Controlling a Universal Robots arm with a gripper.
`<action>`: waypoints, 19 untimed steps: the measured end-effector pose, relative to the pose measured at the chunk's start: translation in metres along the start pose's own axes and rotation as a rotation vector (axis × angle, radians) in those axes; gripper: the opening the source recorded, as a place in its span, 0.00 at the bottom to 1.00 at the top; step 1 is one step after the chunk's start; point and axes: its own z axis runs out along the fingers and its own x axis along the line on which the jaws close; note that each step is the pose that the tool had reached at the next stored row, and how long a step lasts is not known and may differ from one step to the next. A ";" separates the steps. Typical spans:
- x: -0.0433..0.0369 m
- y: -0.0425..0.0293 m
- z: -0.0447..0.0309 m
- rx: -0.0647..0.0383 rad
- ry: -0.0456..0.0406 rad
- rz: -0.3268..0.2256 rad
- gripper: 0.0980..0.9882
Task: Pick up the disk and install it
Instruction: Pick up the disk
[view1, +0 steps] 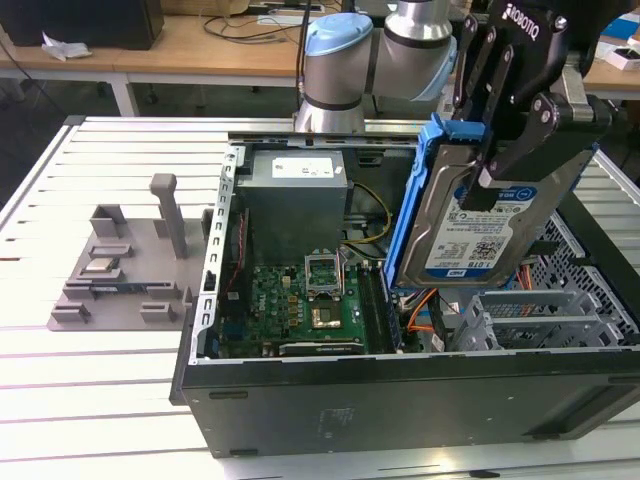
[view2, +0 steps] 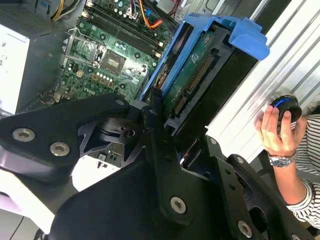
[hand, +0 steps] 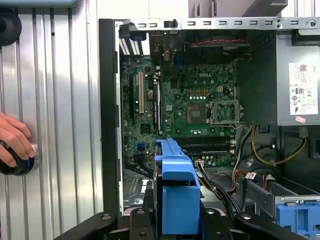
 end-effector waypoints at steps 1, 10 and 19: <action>-0.0001 -0.0015 0.0001 0.000 0.0000 0.000 0.30; -0.0008 -0.0222 0.0010 0.000 0.0000 0.000 0.30; -0.0015 -0.0419 0.0016 0.000 0.0000 0.000 0.30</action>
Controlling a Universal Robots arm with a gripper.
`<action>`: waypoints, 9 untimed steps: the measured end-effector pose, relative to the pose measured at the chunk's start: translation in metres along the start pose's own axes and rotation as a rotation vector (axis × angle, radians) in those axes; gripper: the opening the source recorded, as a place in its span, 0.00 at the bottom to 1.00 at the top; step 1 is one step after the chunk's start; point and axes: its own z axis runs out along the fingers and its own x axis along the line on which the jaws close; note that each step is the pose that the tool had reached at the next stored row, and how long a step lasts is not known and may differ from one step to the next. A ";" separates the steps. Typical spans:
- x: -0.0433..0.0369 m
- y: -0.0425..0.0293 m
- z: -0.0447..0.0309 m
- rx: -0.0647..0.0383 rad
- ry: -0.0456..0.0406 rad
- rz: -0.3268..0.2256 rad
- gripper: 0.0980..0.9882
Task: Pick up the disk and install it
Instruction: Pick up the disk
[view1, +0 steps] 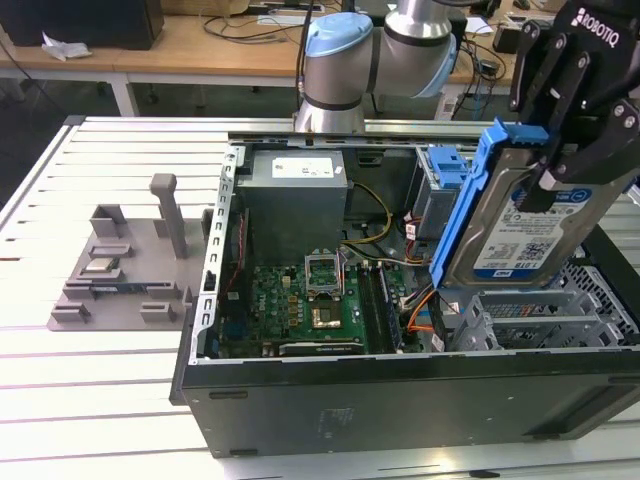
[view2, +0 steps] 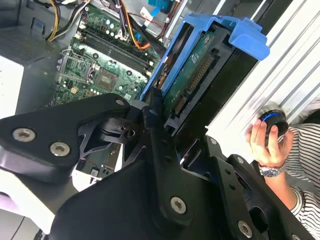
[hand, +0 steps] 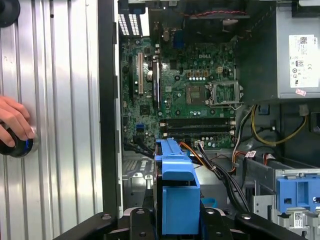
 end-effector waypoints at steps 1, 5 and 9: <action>-0.0001 -0.0022 0.0001 0.000 -0.0001 0.000 0.30; -0.0004 -0.0094 0.0002 0.000 0.0001 0.000 0.30; -0.0006 -0.0165 0.0004 0.000 0.0001 0.000 0.30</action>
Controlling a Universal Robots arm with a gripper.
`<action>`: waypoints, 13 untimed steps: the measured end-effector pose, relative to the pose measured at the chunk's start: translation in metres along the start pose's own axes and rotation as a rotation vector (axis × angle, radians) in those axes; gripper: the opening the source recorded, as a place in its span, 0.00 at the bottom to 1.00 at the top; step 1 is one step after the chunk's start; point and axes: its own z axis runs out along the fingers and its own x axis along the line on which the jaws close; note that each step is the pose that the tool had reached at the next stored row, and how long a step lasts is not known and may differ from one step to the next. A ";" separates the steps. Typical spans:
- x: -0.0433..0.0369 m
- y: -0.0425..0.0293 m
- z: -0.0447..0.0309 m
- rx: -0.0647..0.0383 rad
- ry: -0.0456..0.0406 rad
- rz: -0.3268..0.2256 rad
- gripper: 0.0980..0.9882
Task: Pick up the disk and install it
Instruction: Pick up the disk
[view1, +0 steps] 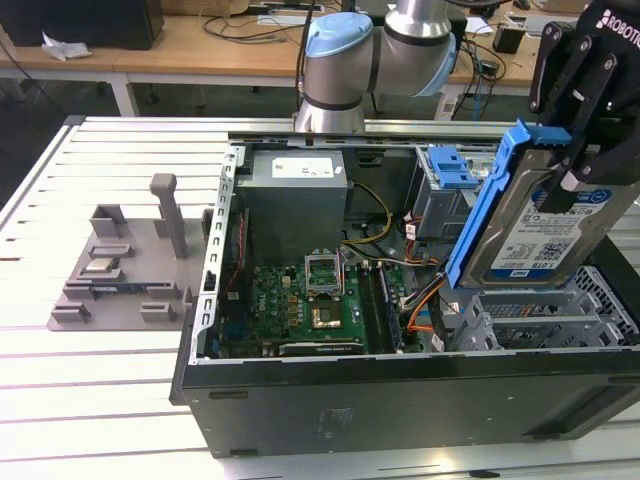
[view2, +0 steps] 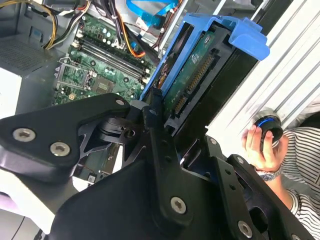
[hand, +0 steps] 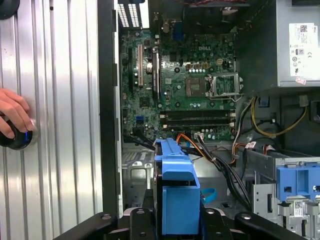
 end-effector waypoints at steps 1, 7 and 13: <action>0.0000 -0.0017 0.0000 0.000 0.0001 0.000 0.30; -0.0007 -0.0186 0.0005 0.000 0.0002 0.000 0.30; -0.0013 -0.0372 0.0010 0.000 0.0005 0.000 0.30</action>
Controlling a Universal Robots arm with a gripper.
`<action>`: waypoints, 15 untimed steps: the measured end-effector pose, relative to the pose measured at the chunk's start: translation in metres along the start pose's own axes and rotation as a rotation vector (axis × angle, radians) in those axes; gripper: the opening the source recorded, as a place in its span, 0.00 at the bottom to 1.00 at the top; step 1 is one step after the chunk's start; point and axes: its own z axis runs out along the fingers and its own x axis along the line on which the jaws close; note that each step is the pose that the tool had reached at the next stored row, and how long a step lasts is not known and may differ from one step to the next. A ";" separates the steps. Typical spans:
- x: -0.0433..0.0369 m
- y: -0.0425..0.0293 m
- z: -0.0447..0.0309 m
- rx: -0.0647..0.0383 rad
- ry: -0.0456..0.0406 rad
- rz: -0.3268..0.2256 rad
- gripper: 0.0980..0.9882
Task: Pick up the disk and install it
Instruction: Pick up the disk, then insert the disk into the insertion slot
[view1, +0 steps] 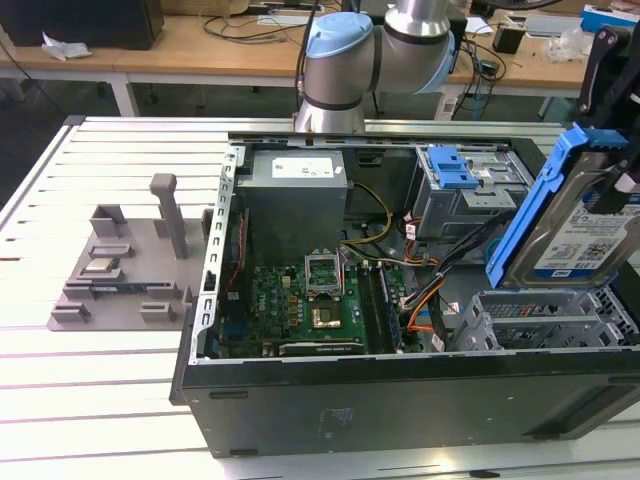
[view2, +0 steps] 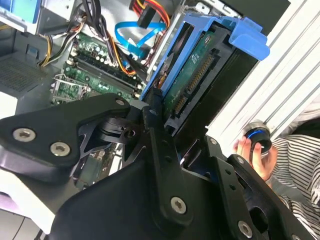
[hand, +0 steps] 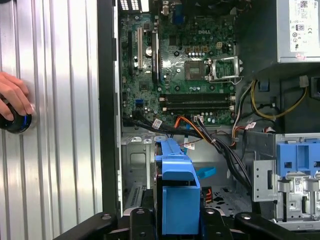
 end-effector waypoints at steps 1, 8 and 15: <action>-0.0001 -0.0035 0.0001 0.000 0.0000 0.000 0.30; -0.0002 -0.0063 0.0003 0.000 0.0000 0.000 0.30; -0.0003 -0.0065 0.0004 0.000 0.0000 0.000 0.30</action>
